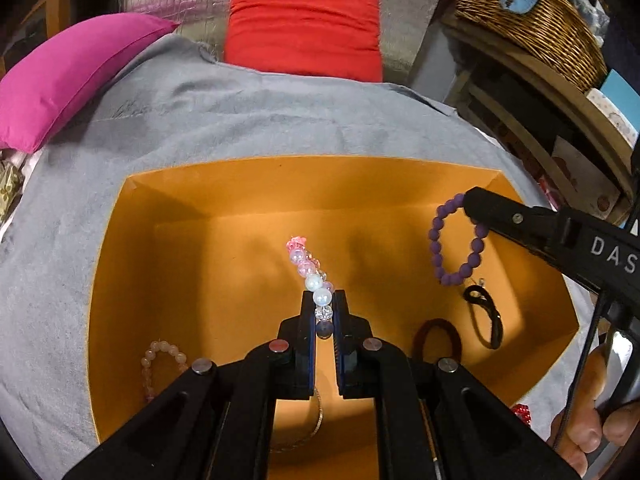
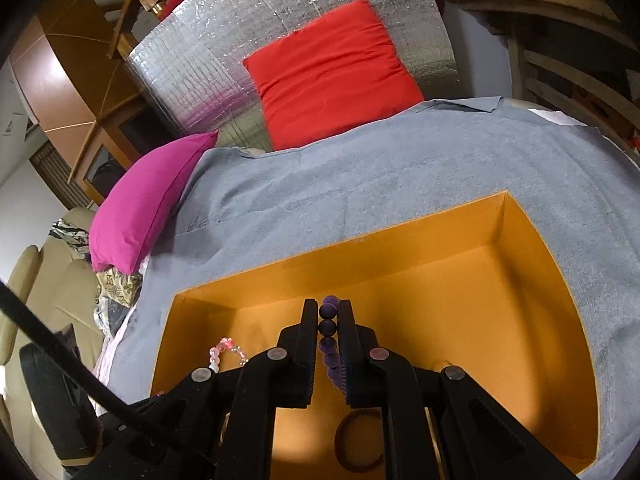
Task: Organize jewelry
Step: 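Open both grippers to drop the pink crystal and purple bracelets into the orange box, then move the left gripper to the white bead bracelet while the right gripper approaches the dark red bead bracelet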
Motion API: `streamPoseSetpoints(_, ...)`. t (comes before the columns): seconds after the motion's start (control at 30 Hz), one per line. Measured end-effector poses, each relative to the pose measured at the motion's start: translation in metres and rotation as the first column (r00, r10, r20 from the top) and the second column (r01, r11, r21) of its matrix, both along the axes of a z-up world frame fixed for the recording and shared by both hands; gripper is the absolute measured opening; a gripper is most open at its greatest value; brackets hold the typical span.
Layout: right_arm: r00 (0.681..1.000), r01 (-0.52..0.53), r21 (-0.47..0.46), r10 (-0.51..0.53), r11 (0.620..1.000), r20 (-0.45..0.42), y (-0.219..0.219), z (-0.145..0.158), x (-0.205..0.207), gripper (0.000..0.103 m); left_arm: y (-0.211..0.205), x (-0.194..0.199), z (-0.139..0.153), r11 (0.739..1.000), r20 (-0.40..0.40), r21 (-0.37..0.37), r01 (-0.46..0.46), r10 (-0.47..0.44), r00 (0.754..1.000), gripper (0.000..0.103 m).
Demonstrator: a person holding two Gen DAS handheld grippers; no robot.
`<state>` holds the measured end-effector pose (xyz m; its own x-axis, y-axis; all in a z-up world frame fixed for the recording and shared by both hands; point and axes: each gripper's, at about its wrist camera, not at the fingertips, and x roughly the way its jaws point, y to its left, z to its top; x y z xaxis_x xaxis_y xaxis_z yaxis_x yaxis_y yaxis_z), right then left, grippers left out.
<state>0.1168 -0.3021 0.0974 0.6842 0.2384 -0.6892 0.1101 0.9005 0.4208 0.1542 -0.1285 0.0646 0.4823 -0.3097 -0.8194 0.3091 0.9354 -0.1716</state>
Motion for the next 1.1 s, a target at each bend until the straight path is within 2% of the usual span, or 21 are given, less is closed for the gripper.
streamPoseSetpoints(0.1,1.0,0.016,-0.006,-0.016,1.0,-0.002,-0.003,-0.002,0.002,0.012,0.001,0.001,-0.002,1.0,-0.005,-0.005,-0.004,0.004,1.0,0.01)
streamPoseSetpoints(0.17,0.999,0.038,-0.003,-0.038,0.999,-0.005,-0.008,-0.003,0.001,0.012,-0.002,-0.001,-0.003,1.0,0.002,0.013,0.005,-0.005,1.0,0.019)
streamPoseSetpoints(0.2,0.999,0.049,0.002,-0.049,0.999,-0.009,-0.012,-0.004,0.001,0.012,-0.002,-0.002,-0.003,1.0,0.011,0.023,0.004,-0.005,1.0,0.03)
streamPoseSetpoints(0.23,0.998,0.055,0.004,-0.055,0.998,-0.01,-0.015,-0.005,0.0,0.012,-0.002,-0.002,-0.002,1.0,0.018,0.028,0.002,-0.002,1.0,0.037)
streamPoseSetpoints(0.5,0.996,0.085,0.007,-0.085,0.996,-0.004,-0.037,0.003,-0.028,0.013,0.011,-0.024,0.011,0.997,0.055,0.045,-0.055,0.053,0.997,0.041)
streamPoseSetpoints(0.57,0.997,0.081,0.008,-0.081,0.997,-0.007,-0.04,0.006,-0.04,0.016,0.017,-0.036,0.017,0.996,0.067,0.051,-0.076,0.072,0.995,0.041)
streamPoseSetpoints(0.67,0.997,0.072,-0.029,-0.072,0.997,0.021,-0.039,0.017,-0.06,0.017,0.021,-0.058,0.03,0.994,0.126,0.076,-0.084,0.074,0.989,0.043)
streamPoseSetpoints(0.7,0.997,0.07,-0.035,-0.068,0.997,0.031,-0.039,0.021,-0.065,0.018,0.022,-0.063,0.034,0.993,0.142,0.083,-0.086,0.074,0.987,0.047)
streamPoseSetpoints(0.77,0.997,0.058,-0.031,-0.057,0.998,0.057,-0.038,0.029,-0.081,0.023,0.024,-0.08,0.041,0.992,0.186,0.095,-0.087,0.068,0.98,0.05)
streamPoseSetpoints(0.87,0.995,0.042,-0.039,-0.039,0.998,0.089,-0.036,0.036,-0.105,0.042,0.025,-0.103,0.046,0.991,0.226,0.116,-0.072,0.044,0.973,0.051)
streamPoseSetpoints(0.9,0.995,0.042,-0.049,-0.037,0.998,0.097,-0.036,0.037,-0.113,0.044,0.025,-0.107,0.047,0.99,0.231,0.122,-0.07,0.04,0.972,0.052)
streamPoseSetpoints(1.0,0.993,0.026,-0.072,-0.017,0.997,0.114,-0.031,0.036,-0.136,0.044,0.029,-0.127,0.042,0.987,0.241,0.144,-0.078,0.041,0.97,0.054)
streamPoseSetpoints(1.1,0.994,0.029,-0.055,-0.023,0.998,0.109,-0.033,0.033,-0.154,0.044,0.035,-0.143,0.033,0.987,0.219,0.14,-0.081,0.049,0.974,0.056)
